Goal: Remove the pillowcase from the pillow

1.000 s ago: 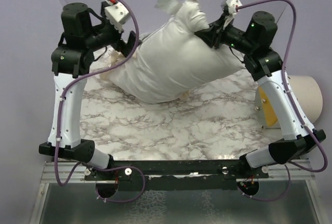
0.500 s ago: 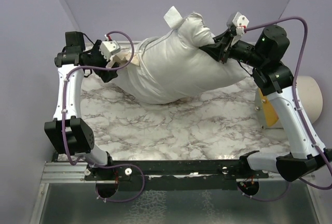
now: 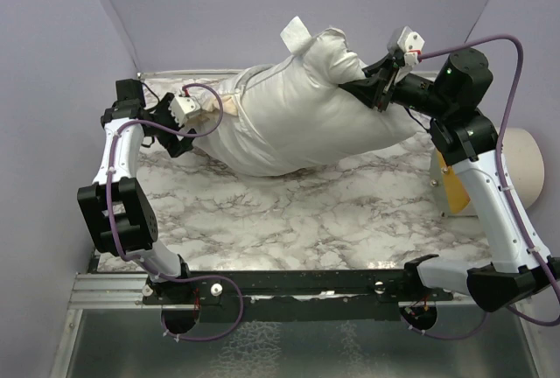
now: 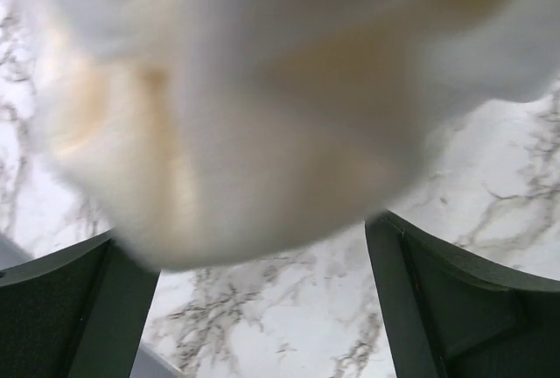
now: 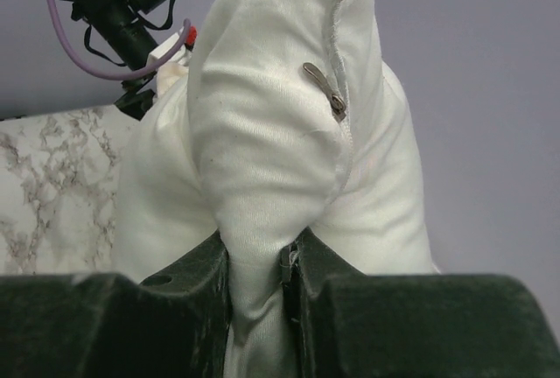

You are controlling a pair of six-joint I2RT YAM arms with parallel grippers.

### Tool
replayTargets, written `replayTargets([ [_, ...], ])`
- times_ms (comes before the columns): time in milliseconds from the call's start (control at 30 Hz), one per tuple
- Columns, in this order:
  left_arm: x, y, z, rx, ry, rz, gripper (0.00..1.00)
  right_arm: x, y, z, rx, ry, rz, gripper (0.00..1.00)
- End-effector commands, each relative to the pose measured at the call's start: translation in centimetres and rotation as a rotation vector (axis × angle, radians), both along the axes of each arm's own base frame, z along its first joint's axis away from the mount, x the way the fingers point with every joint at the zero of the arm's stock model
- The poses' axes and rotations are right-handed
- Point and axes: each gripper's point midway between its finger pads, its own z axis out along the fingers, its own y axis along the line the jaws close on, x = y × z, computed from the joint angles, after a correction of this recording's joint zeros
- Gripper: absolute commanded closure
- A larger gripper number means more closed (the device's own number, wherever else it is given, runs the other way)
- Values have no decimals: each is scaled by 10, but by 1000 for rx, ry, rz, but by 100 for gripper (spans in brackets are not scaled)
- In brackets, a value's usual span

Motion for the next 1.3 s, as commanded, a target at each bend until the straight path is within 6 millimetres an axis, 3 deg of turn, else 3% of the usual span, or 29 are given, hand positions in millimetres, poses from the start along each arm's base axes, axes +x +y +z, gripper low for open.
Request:
replayTargets([
  [0, 41, 29, 17, 20, -152, 29, 5, -18, -5, 3, 17, -9, 40, 99],
  [333, 67, 42, 27, 15, -266, 24, 1, -33, -8, 13, 27, -30, 66, 99],
  [433, 57, 36, 26, 33, -265, -60, 1, -36, -7, 17, 34, -33, 76, 99],
  [633, 13, 20, -24, 26, -77, -224, 8, -29, -7, 26, 57, -27, 56, 99],
  [800, 7, 27, -48, 69, -44, -242, 16, -25, -7, 34, 77, -18, 48, 99],
  [933, 19, 26, -48, 53, -104, -200, 39, -23, -10, 39, 88, -18, 24, 99],
  [967, 21, 26, -49, 48, -109, -188, 50, -23, -10, 39, 90, -16, 21, 99],
  [1033, 25, 26, -48, 41, -119, -177, 93, -23, -12, 41, 101, -12, 12, 99],
  [1067, 28, 27, -48, 37, -124, -163, 100, -21, -13, 42, 107, -8, 4, 99],
  [1167, 34, 33, -41, 14, -135, -86, 100, -16, -17, 49, 129, -9, -30, 99],
  [1267, 47, 52, -34, 28, -163, 41, 100, -7, -26, 64, 159, -28, -98, 99],
])
